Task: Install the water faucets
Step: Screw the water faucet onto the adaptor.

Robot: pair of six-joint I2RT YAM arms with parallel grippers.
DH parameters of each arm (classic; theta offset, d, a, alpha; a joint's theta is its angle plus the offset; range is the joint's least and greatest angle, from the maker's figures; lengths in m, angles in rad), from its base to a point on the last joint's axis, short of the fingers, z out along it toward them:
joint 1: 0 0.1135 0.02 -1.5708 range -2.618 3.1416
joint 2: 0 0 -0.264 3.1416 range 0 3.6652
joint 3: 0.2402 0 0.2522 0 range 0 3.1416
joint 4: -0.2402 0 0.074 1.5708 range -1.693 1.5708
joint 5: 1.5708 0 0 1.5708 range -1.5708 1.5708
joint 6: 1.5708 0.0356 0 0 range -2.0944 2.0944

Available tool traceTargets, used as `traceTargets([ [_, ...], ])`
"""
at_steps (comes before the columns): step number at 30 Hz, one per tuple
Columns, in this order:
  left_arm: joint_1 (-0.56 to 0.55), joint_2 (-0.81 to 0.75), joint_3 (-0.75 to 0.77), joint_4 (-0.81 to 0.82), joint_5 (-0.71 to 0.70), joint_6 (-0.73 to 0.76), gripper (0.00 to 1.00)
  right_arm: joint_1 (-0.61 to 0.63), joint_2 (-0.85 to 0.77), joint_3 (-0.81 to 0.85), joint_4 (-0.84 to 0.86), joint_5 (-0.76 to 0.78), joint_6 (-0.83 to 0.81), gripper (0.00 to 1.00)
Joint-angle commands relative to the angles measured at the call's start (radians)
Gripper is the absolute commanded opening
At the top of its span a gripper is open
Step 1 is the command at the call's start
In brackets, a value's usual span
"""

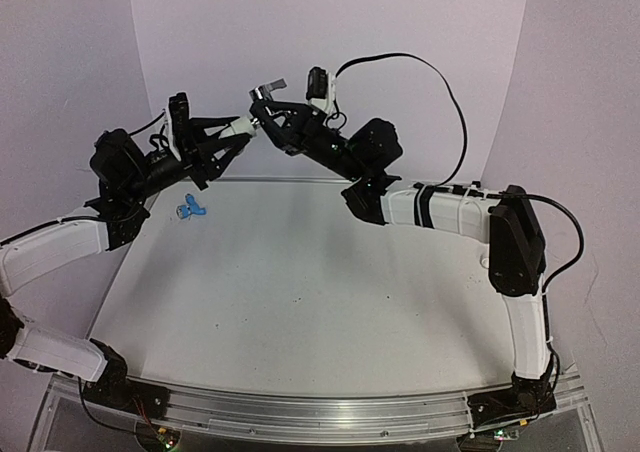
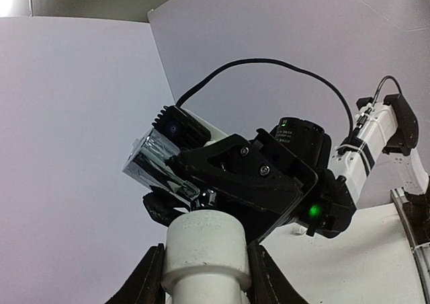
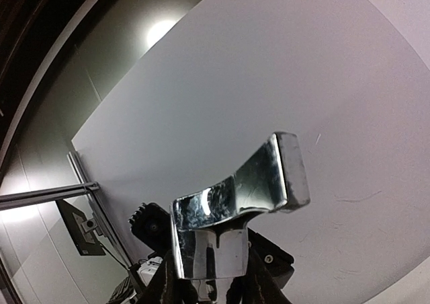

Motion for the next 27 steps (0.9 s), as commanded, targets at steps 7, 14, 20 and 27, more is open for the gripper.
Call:
traceTargets([
  [7, -0.116, -0.01, 0.113, -0.336, -0.109, 0.475, 0.0, 0.036, 0.051, 0.029, -0.253, -0.054, 0.171, 0.0],
  [14, -0.135, -0.01, 0.136, -0.549, -0.257, 0.694, 0.0, 0.035, 0.007, 0.012, -0.384, -0.089, 0.216, 0.0],
  [20, -0.16, 0.002, 0.135, -0.658, -0.392, 0.826, 0.0, 0.035, 0.013, 0.019, -0.414, -0.135, 0.333, 0.0],
  [27, -0.235, 0.006, 0.126, -0.891, -0.52, 0.889, 0.0, -0.004, -0.04, -0.095, -0.397, -0.243, 0.546, 0.0],
])
